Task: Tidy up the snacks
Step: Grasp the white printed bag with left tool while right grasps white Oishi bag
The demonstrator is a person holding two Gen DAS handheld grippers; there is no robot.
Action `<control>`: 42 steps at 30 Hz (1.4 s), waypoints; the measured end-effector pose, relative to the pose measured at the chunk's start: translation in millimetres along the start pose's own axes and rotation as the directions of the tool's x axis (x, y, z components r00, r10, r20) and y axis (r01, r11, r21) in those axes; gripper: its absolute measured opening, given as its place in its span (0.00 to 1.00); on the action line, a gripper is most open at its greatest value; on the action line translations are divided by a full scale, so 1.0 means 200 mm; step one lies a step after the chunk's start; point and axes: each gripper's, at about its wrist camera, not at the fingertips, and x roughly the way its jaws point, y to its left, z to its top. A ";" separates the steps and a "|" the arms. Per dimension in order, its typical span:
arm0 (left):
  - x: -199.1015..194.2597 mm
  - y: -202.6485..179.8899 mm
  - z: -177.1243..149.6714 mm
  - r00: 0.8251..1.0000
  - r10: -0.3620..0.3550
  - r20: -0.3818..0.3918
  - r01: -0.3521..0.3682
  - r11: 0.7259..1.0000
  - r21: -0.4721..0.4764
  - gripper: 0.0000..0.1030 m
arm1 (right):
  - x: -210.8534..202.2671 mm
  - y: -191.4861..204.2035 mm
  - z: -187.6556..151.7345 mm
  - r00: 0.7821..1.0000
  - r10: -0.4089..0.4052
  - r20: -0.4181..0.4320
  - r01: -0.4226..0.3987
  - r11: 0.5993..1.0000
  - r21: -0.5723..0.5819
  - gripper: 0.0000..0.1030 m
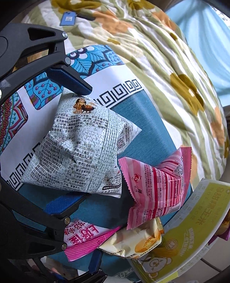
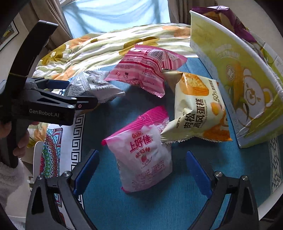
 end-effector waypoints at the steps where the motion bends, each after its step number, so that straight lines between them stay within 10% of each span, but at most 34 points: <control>1: 0.00 0.00 0.00 1.000 -0.006 0.004 0.006 1.000 0.000 0.95 | 0.01 0.00 0.00 1.000 0.005 -0.006 -0.005 1.000 0.003 0.94; 12: 0.01 -0.03 -0.04 1.000 -0.007 -0.017 0.007 1.000 0.018 0.76 | 0.07 -0.06 0.02 1.000 0.017 -0.024 -0.017 1.000 0.012 0.82; 42: -0.27 0.00 -0.25 0.996 0.023 0.083 -0.016 0.996 -0.086 0.64 | -0.03 0.00 0.01 0.998 0.060 0.027 -0.059 0.998 -0.033 0.37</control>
